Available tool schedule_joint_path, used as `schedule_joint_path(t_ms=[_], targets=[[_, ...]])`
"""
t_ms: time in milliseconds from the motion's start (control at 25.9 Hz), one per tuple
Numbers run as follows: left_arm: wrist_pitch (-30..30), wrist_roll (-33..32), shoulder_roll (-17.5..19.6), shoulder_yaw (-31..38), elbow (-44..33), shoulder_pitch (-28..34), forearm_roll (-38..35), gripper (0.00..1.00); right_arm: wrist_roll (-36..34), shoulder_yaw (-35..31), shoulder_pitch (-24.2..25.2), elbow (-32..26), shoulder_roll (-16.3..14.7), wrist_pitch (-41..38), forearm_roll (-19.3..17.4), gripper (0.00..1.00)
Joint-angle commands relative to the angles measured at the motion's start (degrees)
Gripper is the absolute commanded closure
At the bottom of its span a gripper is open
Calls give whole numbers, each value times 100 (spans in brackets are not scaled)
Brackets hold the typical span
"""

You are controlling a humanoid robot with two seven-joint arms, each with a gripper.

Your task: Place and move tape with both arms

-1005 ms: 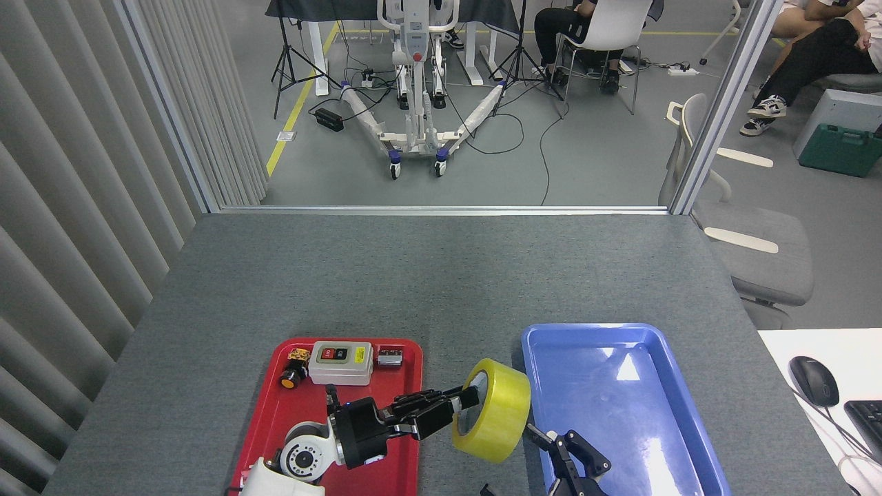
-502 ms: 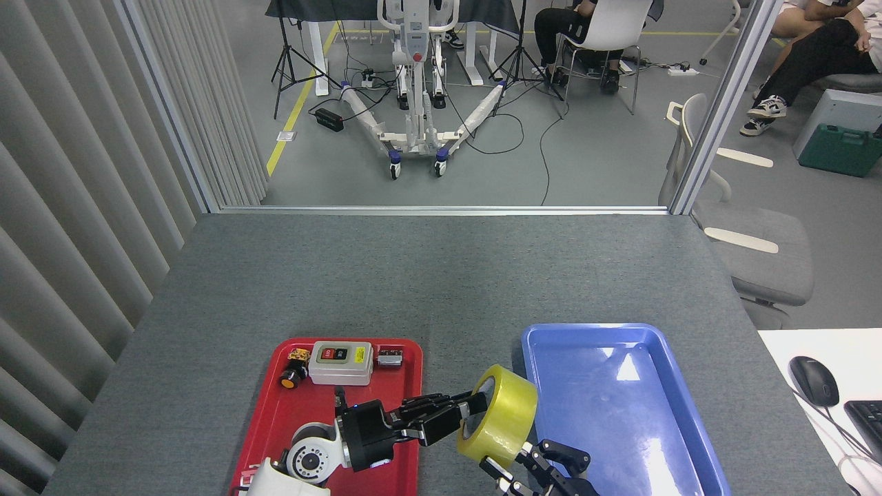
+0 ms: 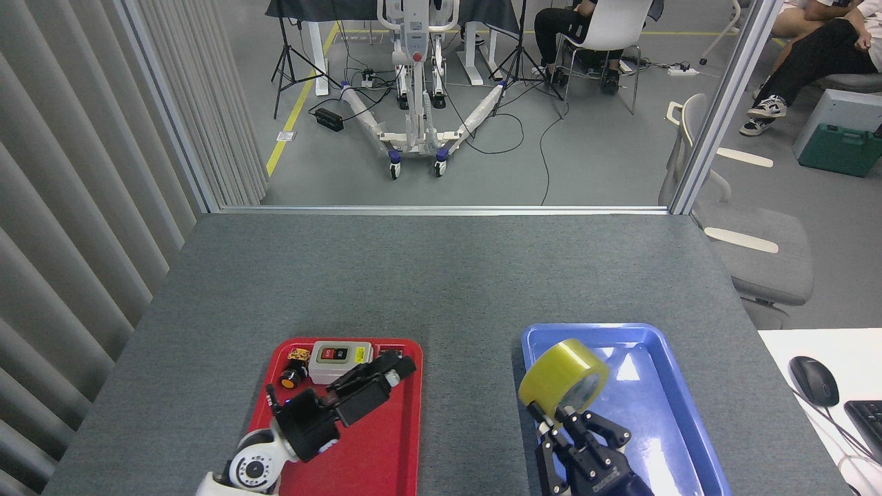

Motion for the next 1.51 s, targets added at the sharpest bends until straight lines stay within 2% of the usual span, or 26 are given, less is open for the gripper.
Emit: schedule_joint_path(t_ms=[0, 39, 116, 193, 271, 309, 386, 464, 502, 618, 696, 1043, 1121, 1314, 1469], targets=[[1, 1587, 726, -34, -268, 351, -406, 0, 1429, -51, -266, 104, -1, 2060, -374, 100], [1, 2063, 884, -69, -480, 545, -784, 0, 1852, -34, -336, 113, -10, 2491, -436, 100], [177, 3117, 1156, -245, -1288, 1072, -1926, 0, 2660, -7, -538, 104, -45, 3212, -471, 94], [1671, 3768, 1323, -473, -2044, 1661, -3157, 0, 3240, -7, -644, 95, -80, 3563, -480, 92], [3332, 3987, 1262, -842, -2378, 2083, -4149, 0, 3846, -16, -723, 104, -106, 3721, -515, 91], [3957, 4075, 1192, -992, -2422, 2188, -4563, 0, 4067, -16, -758, 104, -115, 3765, -559, 85], [4984, 4427, 1025, -1273, -2378, 2250, -5266, 0, 4330, -16, -776, 139, -150, 3845, -620, 50], [5038, 4506, 989, -1405, -2404, 2232, -5354, 0, 4330, -16, -758, 201, -177, 3906, -611, 10], [4941, 4550, 989, -1405, -2413, 2215, -5345, 0, 4321, -7, -758, 210, -168, 3950, -620, 0], [4572, 4515, 989, -1141, -2404, 2153, -5345, 0, 4321, -7, -740, 218, -159, 4064, -629, 0], [4510, 4506, 1051, -798, -2369, 2065, -5328, 0, 4321, -7, -723, 218, -159, 4029, -664, 0], [4440, 4682, 990, -403, -2501, 1951, -5337, 0, 4251, -34, -688, 218, -194, 3405, -866, 0], [4361, 4673, 946, -403, -2519, 1951, -5328, 0, 3742, -69, -679, 218, -247, 3045, -857, 0], [4229, 4647, 866, -394, -2492, 1942, -5328, 0, 1404, -350, -591, 368, -379, 2298, -787, 0], [4211, 4603, 866, -394, -2466, 1898, -5328, 0, 823, -473, -547, 614, -370, 1955, -576, 0]])
